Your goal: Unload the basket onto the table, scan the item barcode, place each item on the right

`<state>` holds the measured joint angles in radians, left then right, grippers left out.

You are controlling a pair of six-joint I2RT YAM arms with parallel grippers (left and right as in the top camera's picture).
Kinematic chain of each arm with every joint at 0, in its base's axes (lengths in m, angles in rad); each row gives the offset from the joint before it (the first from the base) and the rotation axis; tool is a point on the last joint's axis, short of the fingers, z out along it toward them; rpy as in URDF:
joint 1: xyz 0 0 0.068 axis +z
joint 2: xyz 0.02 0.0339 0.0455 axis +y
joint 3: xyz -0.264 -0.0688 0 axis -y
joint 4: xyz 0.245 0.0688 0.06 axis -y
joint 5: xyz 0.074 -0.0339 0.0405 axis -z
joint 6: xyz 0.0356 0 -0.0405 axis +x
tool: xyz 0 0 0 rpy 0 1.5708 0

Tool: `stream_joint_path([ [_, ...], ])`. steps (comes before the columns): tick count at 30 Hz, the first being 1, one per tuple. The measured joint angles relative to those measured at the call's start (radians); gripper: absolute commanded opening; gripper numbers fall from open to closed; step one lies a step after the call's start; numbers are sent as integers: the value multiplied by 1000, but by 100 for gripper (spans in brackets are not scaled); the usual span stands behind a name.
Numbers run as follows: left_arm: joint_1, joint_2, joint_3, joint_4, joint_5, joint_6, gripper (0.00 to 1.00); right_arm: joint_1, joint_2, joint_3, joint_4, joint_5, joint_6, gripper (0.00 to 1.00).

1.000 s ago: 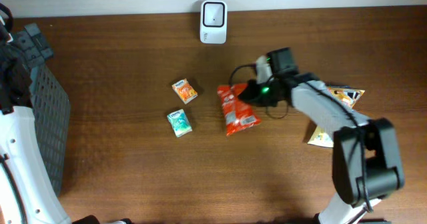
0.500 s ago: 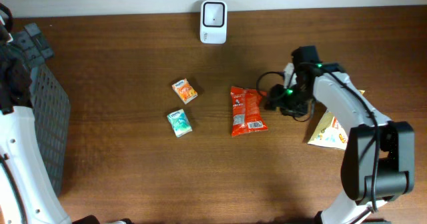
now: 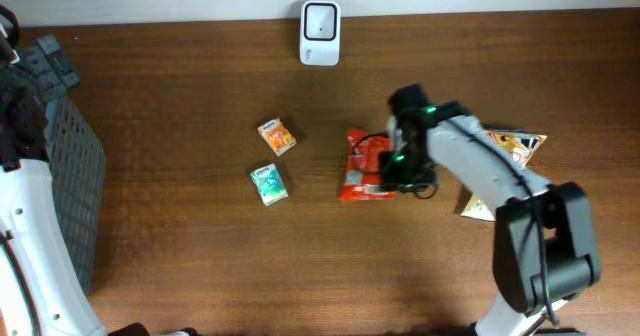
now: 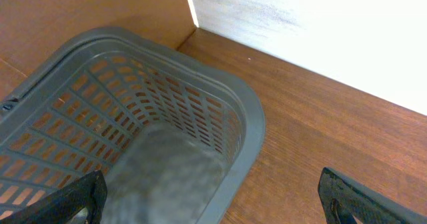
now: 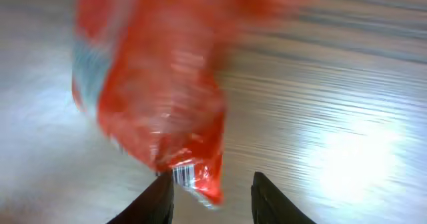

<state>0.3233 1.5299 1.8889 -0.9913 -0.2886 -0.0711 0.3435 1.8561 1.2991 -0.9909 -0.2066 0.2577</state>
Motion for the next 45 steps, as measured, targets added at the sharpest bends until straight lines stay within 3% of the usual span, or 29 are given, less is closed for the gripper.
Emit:
stream_joint_path([
  [3,0,0,0,0,0,0,99,100,0,0,65,0,-12,38],
  [7,0,0,0,0,0,0,99,212,0,0,168,-14,-54,49],
  [10,0,0,0,0,0,0,99,223,0,16,171,-31,-85,51],
  [13,0,0,0,0,0,0,99,176,0,85,93,-40,-121,59],
  [18,0,0,0,1,0,0,99,-43,-2,252,2,-85,-205,94],
  [20,0,0,0,0,0,0,99,-153,-2,256,-11,-146,-237,99],
  [24,0,0,0,0,0,0,99,-285,44,208,-53,-281,-292,99],
  [33,0,0,0,0,0,0,99,-286,248,113,47,-520,-351,100],
  [35,0,0,0,0,0,0,99,-280,261,113,68,-575,-355,96],
  [41,0,0,0,0,0,0,99,-178,328,119,120,-701,-339,56],
  [45,0,0,0,0,0,0,99,-137,351,118,160,-696,-304,6],
])
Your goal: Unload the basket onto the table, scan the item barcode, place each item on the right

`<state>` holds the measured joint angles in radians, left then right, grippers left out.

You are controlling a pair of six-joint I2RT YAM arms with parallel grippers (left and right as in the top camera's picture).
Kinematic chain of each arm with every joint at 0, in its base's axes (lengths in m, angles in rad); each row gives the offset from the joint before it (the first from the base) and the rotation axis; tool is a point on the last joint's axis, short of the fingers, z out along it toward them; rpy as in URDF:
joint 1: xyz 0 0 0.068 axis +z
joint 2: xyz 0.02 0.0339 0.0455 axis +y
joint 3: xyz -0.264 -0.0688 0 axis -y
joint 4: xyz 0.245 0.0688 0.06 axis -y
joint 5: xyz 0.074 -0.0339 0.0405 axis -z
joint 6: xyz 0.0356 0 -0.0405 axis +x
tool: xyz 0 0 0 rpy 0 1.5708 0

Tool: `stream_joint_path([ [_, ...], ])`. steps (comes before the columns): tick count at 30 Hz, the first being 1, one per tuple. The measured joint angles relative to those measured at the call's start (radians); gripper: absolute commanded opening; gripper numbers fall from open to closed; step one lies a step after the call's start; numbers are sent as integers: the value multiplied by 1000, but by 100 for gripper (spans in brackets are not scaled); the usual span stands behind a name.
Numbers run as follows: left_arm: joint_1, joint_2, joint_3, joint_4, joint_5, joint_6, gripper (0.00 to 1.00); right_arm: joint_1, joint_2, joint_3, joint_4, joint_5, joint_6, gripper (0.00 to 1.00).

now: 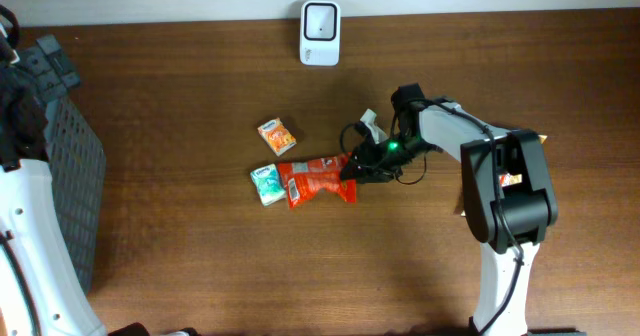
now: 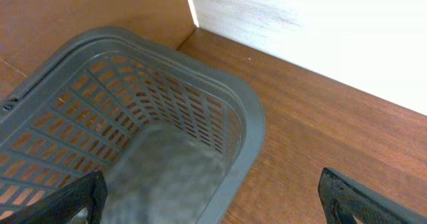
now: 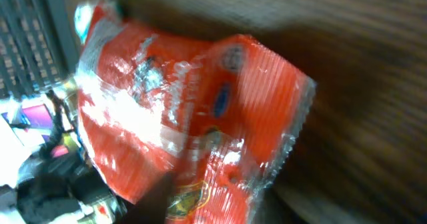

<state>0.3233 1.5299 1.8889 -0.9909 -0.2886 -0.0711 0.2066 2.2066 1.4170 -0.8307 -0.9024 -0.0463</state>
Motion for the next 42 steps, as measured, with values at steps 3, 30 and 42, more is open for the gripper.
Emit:
stream_joint_path([
  [3,0,0,0,0,0,0,99,-2,8,-2,13,10,12,4],
  [30,0,0,0,0,0,0,99,-29,-352,39,-409,583,37,25],
  [42,0,0,0,0,0,0,99,-36,-344,138,-224,596,-131,54],
])
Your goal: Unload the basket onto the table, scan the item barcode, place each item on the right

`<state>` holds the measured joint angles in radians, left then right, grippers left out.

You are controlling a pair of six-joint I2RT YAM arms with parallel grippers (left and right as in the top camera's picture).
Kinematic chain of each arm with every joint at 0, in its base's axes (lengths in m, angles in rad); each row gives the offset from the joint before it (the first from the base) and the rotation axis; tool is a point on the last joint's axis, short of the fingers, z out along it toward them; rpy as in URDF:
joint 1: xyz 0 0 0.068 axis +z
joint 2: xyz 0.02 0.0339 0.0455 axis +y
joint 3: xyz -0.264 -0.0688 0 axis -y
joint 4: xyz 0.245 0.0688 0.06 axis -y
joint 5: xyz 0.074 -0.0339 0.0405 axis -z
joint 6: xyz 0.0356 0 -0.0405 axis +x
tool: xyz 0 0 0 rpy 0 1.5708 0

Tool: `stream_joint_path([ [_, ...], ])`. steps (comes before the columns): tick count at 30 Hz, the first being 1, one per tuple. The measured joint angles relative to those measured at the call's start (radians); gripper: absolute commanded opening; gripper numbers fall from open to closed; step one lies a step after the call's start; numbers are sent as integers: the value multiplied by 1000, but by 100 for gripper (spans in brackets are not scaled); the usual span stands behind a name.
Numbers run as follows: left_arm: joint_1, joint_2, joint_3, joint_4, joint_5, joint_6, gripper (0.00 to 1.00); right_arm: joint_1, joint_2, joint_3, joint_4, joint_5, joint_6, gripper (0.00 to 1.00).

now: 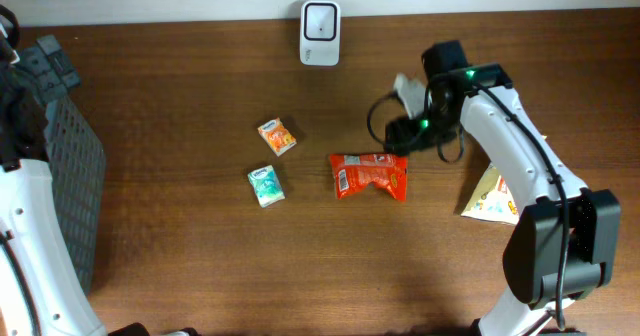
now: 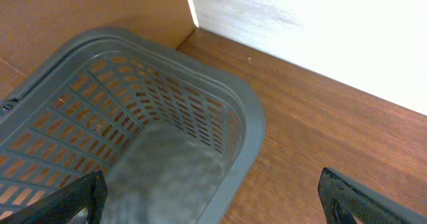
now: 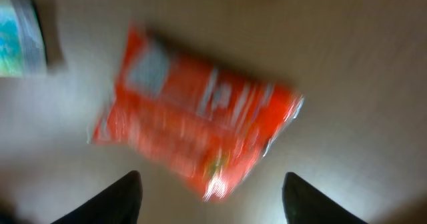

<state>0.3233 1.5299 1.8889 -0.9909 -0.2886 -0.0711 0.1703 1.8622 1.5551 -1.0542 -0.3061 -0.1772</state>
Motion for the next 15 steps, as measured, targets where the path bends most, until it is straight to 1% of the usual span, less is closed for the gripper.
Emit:
stream_joint_path([
  [2,0,0,0,0,0,0,99,2,10,11,34,0,-16,52],
  [5,0,0,0,0,0,0,99,12,65,12,34,0,-21,53],
  [8,0,0,0,0,0,0,99,47,156,10,-19,-2,-14,52],
  [12,0,0,0,0,0,0,99,93,207,0,-89,-5,42,52],
  [15,0,0,0,0,0,0,99,129,208,0,-128,-12,123,52],
])
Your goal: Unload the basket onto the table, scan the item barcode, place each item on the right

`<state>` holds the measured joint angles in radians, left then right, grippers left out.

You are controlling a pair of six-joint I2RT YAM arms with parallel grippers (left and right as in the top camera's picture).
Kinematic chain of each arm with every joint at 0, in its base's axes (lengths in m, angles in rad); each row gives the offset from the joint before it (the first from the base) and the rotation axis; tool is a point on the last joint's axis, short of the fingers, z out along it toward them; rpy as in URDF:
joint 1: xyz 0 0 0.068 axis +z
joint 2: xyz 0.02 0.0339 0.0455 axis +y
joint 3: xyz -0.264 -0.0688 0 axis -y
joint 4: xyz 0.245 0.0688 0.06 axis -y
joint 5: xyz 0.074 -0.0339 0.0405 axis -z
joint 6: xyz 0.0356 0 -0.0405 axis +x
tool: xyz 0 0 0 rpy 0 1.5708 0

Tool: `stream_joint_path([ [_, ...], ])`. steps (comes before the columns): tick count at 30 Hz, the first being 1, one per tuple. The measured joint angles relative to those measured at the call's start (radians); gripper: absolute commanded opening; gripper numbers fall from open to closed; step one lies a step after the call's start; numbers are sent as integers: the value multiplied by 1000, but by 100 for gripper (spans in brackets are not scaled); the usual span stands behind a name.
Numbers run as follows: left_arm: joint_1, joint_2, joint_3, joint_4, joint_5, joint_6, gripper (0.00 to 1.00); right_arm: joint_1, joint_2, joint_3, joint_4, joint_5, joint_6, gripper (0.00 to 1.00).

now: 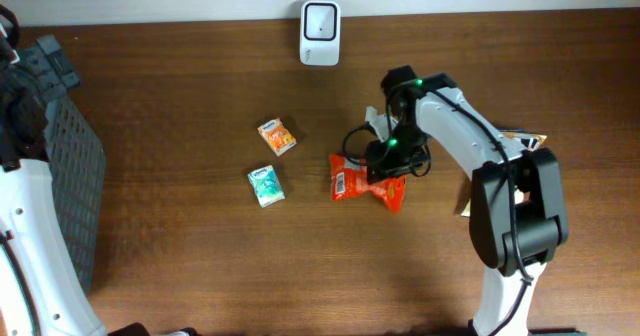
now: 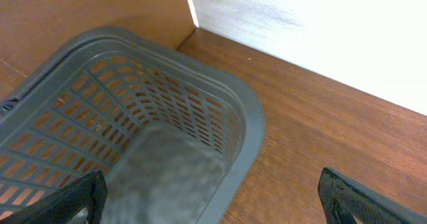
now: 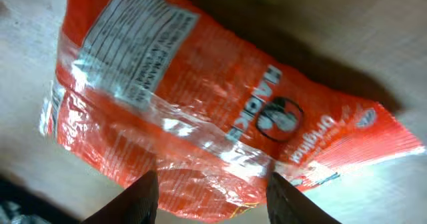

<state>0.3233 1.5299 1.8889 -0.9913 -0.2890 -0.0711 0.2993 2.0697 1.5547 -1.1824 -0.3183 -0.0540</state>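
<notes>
The red snack bag [image 1: 366, 179] lies flat on the brown table, label side with white print up [image 3: 220, 111]. My right gripper [image 1: 386, 156] is low over the bag's upper edge; in the right wrist view the right gripper [image 3: 213, 197] stands open with the bag's rim between its dark fingers [image 3: 143, 201]. The white scanner [image 1: 320, 19] stands at the table's far edge, well away from the bag. My left gripper [image 2: 213, 201] hangs open over the rim of the grey basket [image 2: 247, 117], holding nothing.
A small orange packet [image 1: 277, 136] and a teal packet [image 1: 267, 184] lie left of the red bag. A yellow snack bag [image 1: 487, 203] lies right, partly under the right arm. The grey basket [image 1: 60, 166] occupies the left edge beside the left arm.
My right gripper was above and right of the red bag, clear of it. Now it is down at the bag, fingers on either side of its edge. The bag has hardly shifted.
First my right gripper had the red bag between its fingers at mid-table. Then the bag was further left, by the teal packet, gripper at its right end. Later the bag lay flat mid-table, gripper open and apart. Now the gripper straddles it again. The left arm never moved.
</notes>
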Motion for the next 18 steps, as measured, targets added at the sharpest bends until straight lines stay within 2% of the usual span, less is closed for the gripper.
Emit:
stream_joint_path([
  [4,0,0,0,0,0,0,99,82,0,-2,0,0,120,53],
  [7,0,0,0,0,0,0,99,178,0,-3,69,-1,200,60],
  [10,0,0,0,0,0,0,99,211,0,-2,98,0,203,66],
  [12,0,0,0,0,0,0,99,188,0,11,66,0,182,71],
  [14,0,0,0,0,0,0,99,137,0,51,12,-4,147,82],
  [18,0,0,0,0,0,0,99,15,0,98,-15,-54,45,95],
])
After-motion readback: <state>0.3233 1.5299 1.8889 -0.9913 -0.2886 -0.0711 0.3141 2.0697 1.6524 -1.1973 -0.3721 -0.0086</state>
